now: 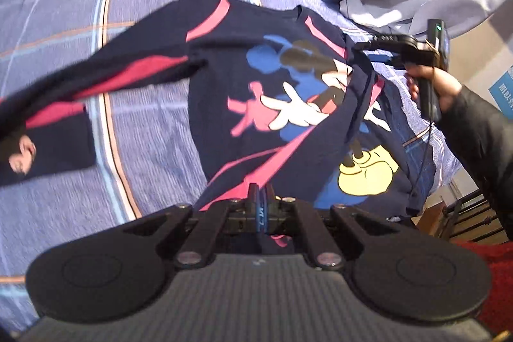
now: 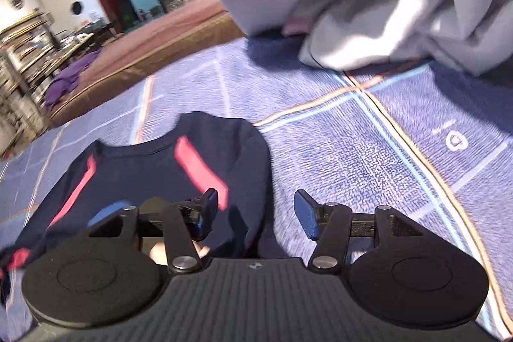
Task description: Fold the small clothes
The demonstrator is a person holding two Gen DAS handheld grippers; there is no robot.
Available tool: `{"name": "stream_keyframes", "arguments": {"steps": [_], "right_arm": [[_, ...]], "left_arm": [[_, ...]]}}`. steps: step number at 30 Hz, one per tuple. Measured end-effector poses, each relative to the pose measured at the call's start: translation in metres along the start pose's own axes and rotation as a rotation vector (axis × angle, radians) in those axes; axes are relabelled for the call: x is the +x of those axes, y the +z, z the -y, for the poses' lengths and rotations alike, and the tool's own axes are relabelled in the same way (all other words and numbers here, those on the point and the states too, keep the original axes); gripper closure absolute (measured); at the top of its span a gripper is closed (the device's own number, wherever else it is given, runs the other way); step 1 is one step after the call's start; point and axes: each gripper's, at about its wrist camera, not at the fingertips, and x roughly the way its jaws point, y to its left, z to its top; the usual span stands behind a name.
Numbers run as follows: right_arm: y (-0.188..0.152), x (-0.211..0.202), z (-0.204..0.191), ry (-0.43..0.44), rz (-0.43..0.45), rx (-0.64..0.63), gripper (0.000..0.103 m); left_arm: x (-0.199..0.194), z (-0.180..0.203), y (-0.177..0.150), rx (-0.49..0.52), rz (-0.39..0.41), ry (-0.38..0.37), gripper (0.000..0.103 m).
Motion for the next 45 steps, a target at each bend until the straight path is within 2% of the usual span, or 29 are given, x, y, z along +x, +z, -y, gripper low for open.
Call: {"name": "stream_keyframes", "arguments": {"steps": [1,2,3,4,5,6,8,11,14,16,17,18,20,21,22,23,25,28,30,31,32,33,36,39,41,43,45], "right_arm": [[0.002,0.007,0.007,0.015,-0.011,0.055,0.039],[0.003,0.011,0.012,0.043,-0.015,0.103,0.051],[0.003,0.014,0.015,0.077,-0.022,0.139,0.058],[0.004,0.015,0.017,0.101,-0.028,0.152,0.074],[0.004,0.014,0.017,0.118,-0.033,0.153,0.087],[0.004,0.01,0.015,0.118,-0.022,0.143,0.089],[0.004,0.0,0.015,0.12,0.005,0.137,0.095],[0.011,-0.01,0.02,0.169,0.013,0.216,0.096],[0.024,-0.01,0.015,0.214,0.01,0.266,0.098],[0.035,-0.005,0.005,0.258,0.009,0.295,0.1],[0.04,-0.001,-0.001,0.268,0.007,0.297,0.101],[0.045,0.003,-0.009,0.263,0.007,0.279,0.101],[0.054,0.006,-0.029,0.201,0.02,0.18,0.099],[0.057,0.007,-0.039,0.149,0.027,0.121,0.093],[0.057,0.007,-0.045,0.097,0.03,0.084,0.069],[0.057,0.007,-0.049,0.051,0.028,0.061,0.035],[0.054,0.007,-0.05,-0.036,0.011,0.025,0.009],[0.047,0.003,-0.045,-0.12,-0.021,-0.033,0.01],[0.041,0.007,-0.037,-0.129,-0.08,-0.039,0.015],[0.038,0.011,-0.032,-0.106,-0.12,-0.029,0.041],[0.035,0.015,-0.027,-0.063,-0.159,-0.016,0.091],[0.032,0.015,-0.023,-0.028,-0.171,-0.003,0.098],[0.038,0.012,-0.031,0.01,-0.095,-0.013,0.099],[0.051,0.025,-0.031,0.083,-0.09,0.137,0.099],[0.054,0.038,-0.031,0.114,-0.083,0.24,0.099],[0.053,0.052,-0.03,0.128,-0.068,0.316,0.099],[0.048,0.06,-0.025,0.119,-0.041,0.402,0.093]], "left_arm": [[0.004,0.0,-0.004,-0.008,-0.004,0.0,0.101],[0.005,0.001,-0.006,-0.006,-0.006,0.007,0.101],[0.006,0.002,-0.008,0.004,-0.006,0.019,0.098],[0.005,0.005,-0.009,0.019,-0.005,0.031,0.093],[0.004,0.009,-0.01,0.042,-0.006,0.04,0.078],[0.003,0.016,-0.012,0.076,-0.005,0.049,0.056],[0.002,0.031,-0.015,0.167,0.004,0.071,0.036],[0.015,0.055,-0.023,0.316,-0.03,0.128,0.036],[0.041,0.068,-0.03,0.411,-0.085,0.196,0.043],[0.057,0.071,-0.034,0.443,-0.113,0.238,0.052],[0.065,0.07,-0.035,0.449,-0.134,0.252,0.067],[0.072,0.069,-0.036,0.45,-0.151,0.276,0.08],[0.074,0.066,-0.033,0.426,-0.139,0.312,0.09],[0.072,0.063,-0.03,0.395,-0.13,0.303,0.097],[0.067,0.059,-0.026,0.363,-0.118,0.294,0.098],[0.063,0.055,-0.022,0.337,-0.104,0.291,0.098],[0.053,0.045,-0.013,0.281,-0.077,0.277,0.098],[0.042,0.024,0.004,0.184,-0.042,0.226,0.099],[0.038,0.01,0.015,0.13,-0.026,0.201,0.099],[0.037,0.005,0.02,0.117,-0.02,0.198,0.099],[0.036,-0.001,0.025,0.104,-0.011,0.201,0.099],[0.034,-0.007,0.029,0.089,0.0,0.207,0.099],[0.03,-0.03,0.043,0.023,0.027,0.208,0.099],[0.032,-0.053,0.054,-0.039,0.04,0.266,0.099],[0.032,-0.059,0.057,-0.042,0.03,0.32,0.099],[0.028,-0.056,0.055,-0.022,0.037,0.307,0.085],[0.022,-0.049,0.048,0.013,0.05,0.286,0.037]]}}
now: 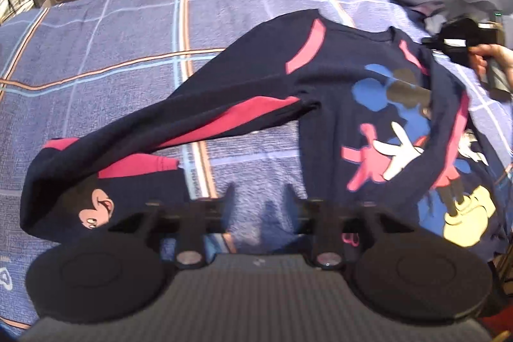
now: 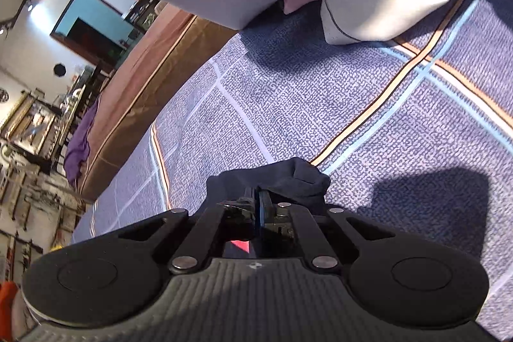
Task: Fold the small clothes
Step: 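Fold the sleeve cuff with the right gripper across the shirt body toward the left gripper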
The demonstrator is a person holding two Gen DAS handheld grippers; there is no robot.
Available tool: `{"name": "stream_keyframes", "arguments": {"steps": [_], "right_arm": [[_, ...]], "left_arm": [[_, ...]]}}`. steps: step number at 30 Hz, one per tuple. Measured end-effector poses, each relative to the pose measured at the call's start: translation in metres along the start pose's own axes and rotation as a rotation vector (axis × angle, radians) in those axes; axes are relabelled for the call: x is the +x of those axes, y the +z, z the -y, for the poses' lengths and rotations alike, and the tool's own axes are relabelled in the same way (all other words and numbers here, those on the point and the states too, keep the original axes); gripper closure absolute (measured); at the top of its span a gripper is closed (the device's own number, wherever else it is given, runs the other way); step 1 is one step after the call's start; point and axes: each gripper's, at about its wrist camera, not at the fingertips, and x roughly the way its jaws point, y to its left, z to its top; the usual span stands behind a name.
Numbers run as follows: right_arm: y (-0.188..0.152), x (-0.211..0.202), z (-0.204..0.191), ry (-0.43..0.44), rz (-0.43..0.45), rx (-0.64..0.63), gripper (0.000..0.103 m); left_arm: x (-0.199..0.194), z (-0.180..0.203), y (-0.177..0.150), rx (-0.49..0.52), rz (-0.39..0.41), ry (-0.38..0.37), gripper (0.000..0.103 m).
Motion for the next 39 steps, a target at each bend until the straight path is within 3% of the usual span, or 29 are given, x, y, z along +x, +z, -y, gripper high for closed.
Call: {"name": "stream_keyframes", "arguments": {"steps": [2,3,6,10,13,18,20,21,23,24,29,34,36,37,39], "right_arm": [[-0.005,0.003,0.009,-0.004,0.014,0.077,0.072],[-0.007,0.001,0.01,0.014,0.03,0.078,0.07],[-0.017,-0.018,-0.007,0.0,0.063,-0.12,0.062],[-0.04,-0.066,-0.028,0.025,0.143,-0.434,0.024],[-0.061,-0.104,-0.019,0.067,0.139,-0.546,0.021],[-0.092,-0.139,0.024,0.114,0.077,-0.473,0.021],[-0.103,-0.143,0.042,0.118,0.06,-0.407,0.024],[-0.107,-0.141,0.051,0.118,0.055,-0.368,0.028],[-0.113,-0.135,0.064,0.122,0.049,-0.273,0.041],[-0.114,-0.131,0.071,0.134,0.041,-0.218,0.042],[-0.11,-0.111,0.094,0.186,0.067,0.041,0.043],[-0.095,-0.092,0.108,0.328,0.12,0.248,0.047],[-0.088,-0.087,0.11,0.331,0.119,0.269,0.085],[-0.086,-0.091,0.108,0.282,0.138,0.253,0.098],[-0.083,-0.113,0.096,0.192,0.235,0.182,0.098]], "left_arm": [[-0.006,0.012,-0.009,0.078,0.015,0.004,0.023],[-0.008,0.017,-0.015,0.113,0.02,0.012,0.022],[-0.009,0.026,-0.028,0.158,0.007,0.017,0.022],[-0.008,0.027,-0.038,0.143,-0.023,-0.02,0.024],[-0.006,0.017,-0.045,0.065,-0.042,-0.057,0.026],[0.0,-0.002,-0.054,-0.089,-0.071,-0.09,0.03],[0.002,-0.007,-0.057,-0.138,-0.065,-0.121,0.034],[0.003,-0.009,-0.057,-0.156,-0.064,-0.142,0.041],[0.008,-0.01,-0.054,-0.183,-0.062,-0.189,0.053],[0.012,-0.01,-0.052,-0.203,-0.068,-0.203,0.063],[0.023,-0.004,-0.042,-0.263,-0.076,-0.227,0.087],[-0.003,-0.004,-0.028,-0.299,0.002,-0.318,0.093],[-0.015,-0.005,-0.022,-0.314,0.036,-0.35,0.096],[-0.019,-0.005,-0.019,-0.32,0.048,-0.361,0.096],[-0.024,-0.003,-0.016,-0.328,0.053,-0.377,0.096]]}}
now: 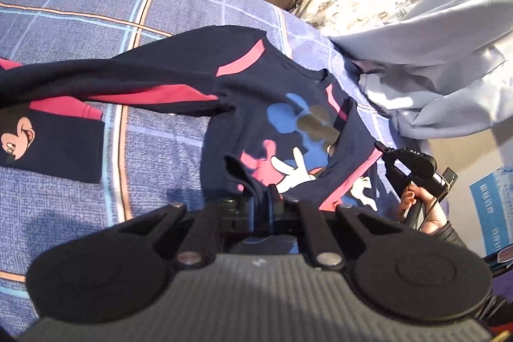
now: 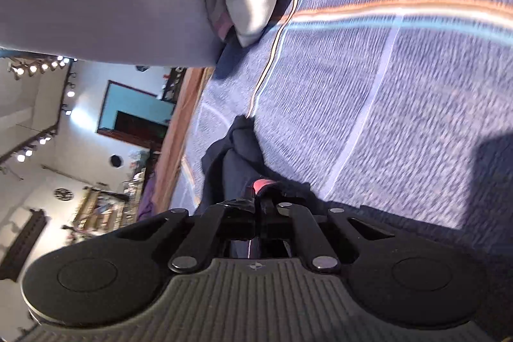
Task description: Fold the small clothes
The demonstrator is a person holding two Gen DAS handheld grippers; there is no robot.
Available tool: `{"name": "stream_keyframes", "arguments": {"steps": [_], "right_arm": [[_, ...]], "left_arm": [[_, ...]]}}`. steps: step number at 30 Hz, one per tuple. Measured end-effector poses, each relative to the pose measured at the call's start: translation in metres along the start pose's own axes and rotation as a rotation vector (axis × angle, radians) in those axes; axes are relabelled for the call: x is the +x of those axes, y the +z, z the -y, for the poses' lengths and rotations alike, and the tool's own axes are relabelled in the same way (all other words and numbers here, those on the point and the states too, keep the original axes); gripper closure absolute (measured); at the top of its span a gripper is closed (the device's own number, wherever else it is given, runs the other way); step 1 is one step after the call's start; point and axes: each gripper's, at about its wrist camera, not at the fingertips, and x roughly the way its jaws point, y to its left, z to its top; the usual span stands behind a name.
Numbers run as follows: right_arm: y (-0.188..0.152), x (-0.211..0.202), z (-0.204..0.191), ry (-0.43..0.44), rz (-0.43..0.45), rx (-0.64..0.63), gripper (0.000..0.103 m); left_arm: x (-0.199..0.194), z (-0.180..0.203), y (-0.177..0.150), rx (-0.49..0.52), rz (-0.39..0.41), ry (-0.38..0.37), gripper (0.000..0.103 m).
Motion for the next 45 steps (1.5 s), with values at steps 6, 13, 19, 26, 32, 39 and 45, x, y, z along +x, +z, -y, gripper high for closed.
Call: {"name": "stream_keyframes", "arguments": {"steps": [6,13,19,26,32,39,45], "right_arm": [[0.021,-0.017,-0.021,-0.075,0.054,-0.182,0.098],[0.005,-0.019,0.018,-0.111,-0.034,-0.06,0.074],[-0.015,-0.059,-0.003,-0.105,0.017,-0.227,0.016],[-0.041,-0.072,-0.016,-0.034,-0.079,-0.267,0.016],[-0.062,-0.073,-0.028,-0.053,-0.13,-0.376,0.016],[-0.105,-0.058,-0.045,0.17,-0.426,-0.414,0.015],[-0.121,-0.054,-0.026,0.126,-0.367,-0.268,0.0]], "left_arm": [[0.028,0.003,-0.025,-0.007,-0.13,0.017,0.096],[0.024,-0.003,-0.045,0.004,-0.13,0.113,0.069],[0.023,-0.006,-0.035,0.036,-0.103,0.141,0.039],[0.057,0.001,-0.037,0.047,-0.2,0.16,0.082],[0.016,0.033,-0.025,0.116,-0.103,0.117,0.096],[-0.004,0.043,0.002,0.076,-0.033,0.034,0.096],[-0.025,0.042,0.0,-0.075,-0.011,-0.21,0.096]]}}
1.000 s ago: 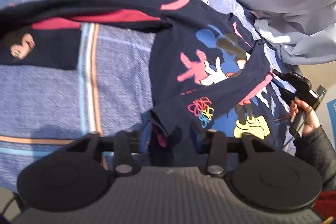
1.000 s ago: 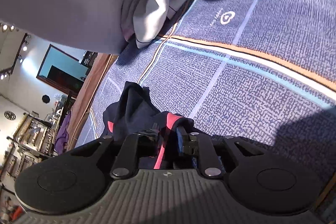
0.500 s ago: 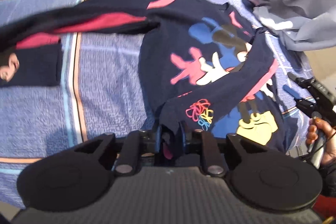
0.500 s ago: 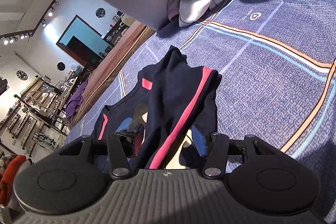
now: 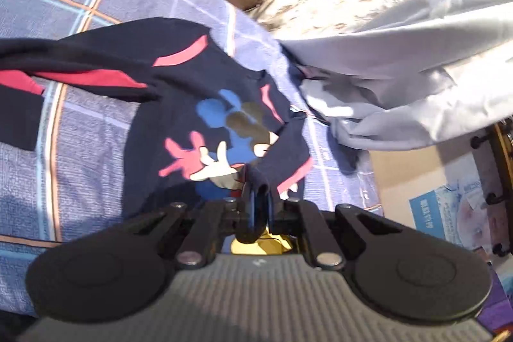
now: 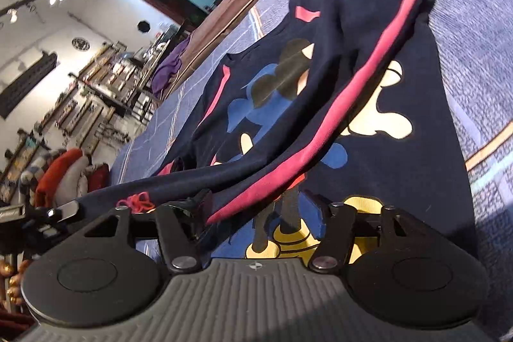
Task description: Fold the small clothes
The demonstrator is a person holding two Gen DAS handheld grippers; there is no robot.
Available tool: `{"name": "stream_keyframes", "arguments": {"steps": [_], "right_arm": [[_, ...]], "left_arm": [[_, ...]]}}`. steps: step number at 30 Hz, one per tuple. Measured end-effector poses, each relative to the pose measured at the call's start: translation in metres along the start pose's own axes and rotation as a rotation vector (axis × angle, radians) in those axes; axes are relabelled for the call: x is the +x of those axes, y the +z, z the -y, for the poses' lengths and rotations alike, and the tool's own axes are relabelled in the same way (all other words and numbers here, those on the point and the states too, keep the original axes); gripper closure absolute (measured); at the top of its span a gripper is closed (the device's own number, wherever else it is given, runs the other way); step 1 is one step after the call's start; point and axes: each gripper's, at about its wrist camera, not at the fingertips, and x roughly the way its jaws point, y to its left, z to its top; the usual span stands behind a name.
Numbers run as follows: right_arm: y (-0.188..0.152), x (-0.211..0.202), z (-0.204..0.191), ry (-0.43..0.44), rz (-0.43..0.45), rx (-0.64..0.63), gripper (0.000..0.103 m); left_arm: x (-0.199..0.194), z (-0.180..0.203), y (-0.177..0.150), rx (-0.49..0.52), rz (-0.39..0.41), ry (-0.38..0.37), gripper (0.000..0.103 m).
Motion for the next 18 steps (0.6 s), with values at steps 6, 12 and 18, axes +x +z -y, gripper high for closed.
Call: {"name": "stream_keyframes", "arguments": {"steps": [6,12,18], "right_arm": [[0.017,0.007,0.018,-0.035,0.06,0.074,0.013],[0.021,-0.013,0.009,0.051,0.119,0.091,0.097],[0.034,-0.056,-0.022,0.108,0.135,0.013,0.097]], "left_arm": [[0.002,0.007,-0.011,0.048,-0.029,0.082,0.096],[0.001,-0.038,-0.034,-0.109,-0.102,0.135,0.096],[0.015,-0.079,-0.046,-0.236,-0.145,0.058,0.096]]}}
